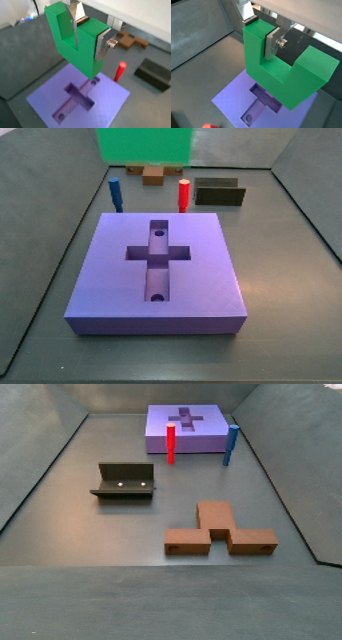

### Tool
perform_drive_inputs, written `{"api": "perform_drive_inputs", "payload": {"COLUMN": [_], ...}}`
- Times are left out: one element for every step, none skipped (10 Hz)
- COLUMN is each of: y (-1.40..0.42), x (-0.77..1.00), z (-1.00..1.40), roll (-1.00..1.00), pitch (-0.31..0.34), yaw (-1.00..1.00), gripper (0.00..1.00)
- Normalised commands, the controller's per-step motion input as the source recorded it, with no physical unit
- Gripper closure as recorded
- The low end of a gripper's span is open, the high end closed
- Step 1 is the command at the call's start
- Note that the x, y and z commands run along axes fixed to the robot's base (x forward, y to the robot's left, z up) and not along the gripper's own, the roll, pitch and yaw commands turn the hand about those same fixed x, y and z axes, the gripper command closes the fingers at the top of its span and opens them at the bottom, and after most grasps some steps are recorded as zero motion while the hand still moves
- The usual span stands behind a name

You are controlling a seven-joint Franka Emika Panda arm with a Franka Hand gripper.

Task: Pick up the green object. Move up. Place the green object on the fixture. Regrasp the green object. Move to above the board. Insert the green object.
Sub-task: Insert the green object.

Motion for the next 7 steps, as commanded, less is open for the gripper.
{"api": "perform_drive_inputs", "payload": {"y": [-0.05,0.0,-0.05,-0.09,-0.11,-0.01,-0.02], "x": [0.45,0.28,0.0,-0.17,-0.24,-0.03,0.0], "z": [-0.89,-0.83,-0.72,-0.57,-0.53,-0.46,-0.22], "roll": [-0.13,-0.14,-0.04,0.0,0.0,0.0,0.08], "pitch": [-0.087,-0.103,-0.216,-0.314,-0.359,-0.334,-0.19], "yaw": [0.11,0.11,0.1,0.11,0.09,0.1,0.07], "gripper": [1.0,1.0,1.0,1.0,1.0,1.0,1.0]}}
